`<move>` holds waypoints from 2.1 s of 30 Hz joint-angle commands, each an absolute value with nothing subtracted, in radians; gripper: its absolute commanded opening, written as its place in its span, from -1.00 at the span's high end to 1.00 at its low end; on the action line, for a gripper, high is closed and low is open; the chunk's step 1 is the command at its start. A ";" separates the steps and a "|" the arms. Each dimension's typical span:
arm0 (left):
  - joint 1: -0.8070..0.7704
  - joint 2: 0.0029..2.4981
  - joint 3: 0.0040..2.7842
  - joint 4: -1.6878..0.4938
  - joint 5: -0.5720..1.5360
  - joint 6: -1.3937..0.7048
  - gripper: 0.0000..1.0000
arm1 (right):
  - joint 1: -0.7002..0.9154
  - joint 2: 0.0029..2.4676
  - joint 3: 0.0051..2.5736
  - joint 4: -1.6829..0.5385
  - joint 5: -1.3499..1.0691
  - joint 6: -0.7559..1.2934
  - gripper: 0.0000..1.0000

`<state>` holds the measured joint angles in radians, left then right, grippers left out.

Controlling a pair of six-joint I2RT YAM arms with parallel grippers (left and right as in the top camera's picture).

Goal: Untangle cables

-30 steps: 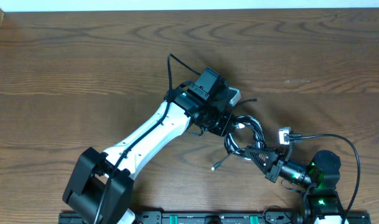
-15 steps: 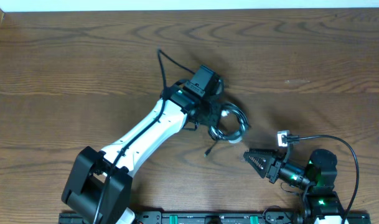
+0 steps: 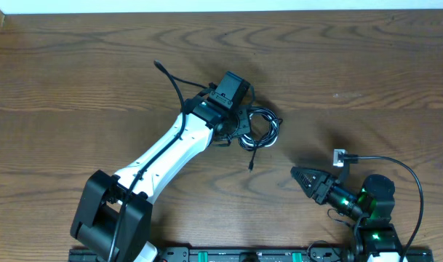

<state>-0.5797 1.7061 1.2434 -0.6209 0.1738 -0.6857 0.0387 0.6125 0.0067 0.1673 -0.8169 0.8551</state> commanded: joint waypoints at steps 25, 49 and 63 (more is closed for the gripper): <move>-0.678 1.689 1.247 -0.585 0.232 -0.818 0.85 | 0.168 0.609 0.006 0.531 -0.704 1.236 0.10; -0.810 1.689 1.247 -0.560 0.476 -0.694 0.85 | 0.235 0.644 0.006 0.411 -0.454 1.143 0.16; -0.811 1.689 1.247 -0.528 0.574 -0.587 0.85 | 0.235 0.715 0.006 0.411 -0.460 1.143 0.27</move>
<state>-0.8089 1.7061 1.2434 -0.5396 0.5224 -0.6197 0.2287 0.7067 0.0067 0.4152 -0.4702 1.1618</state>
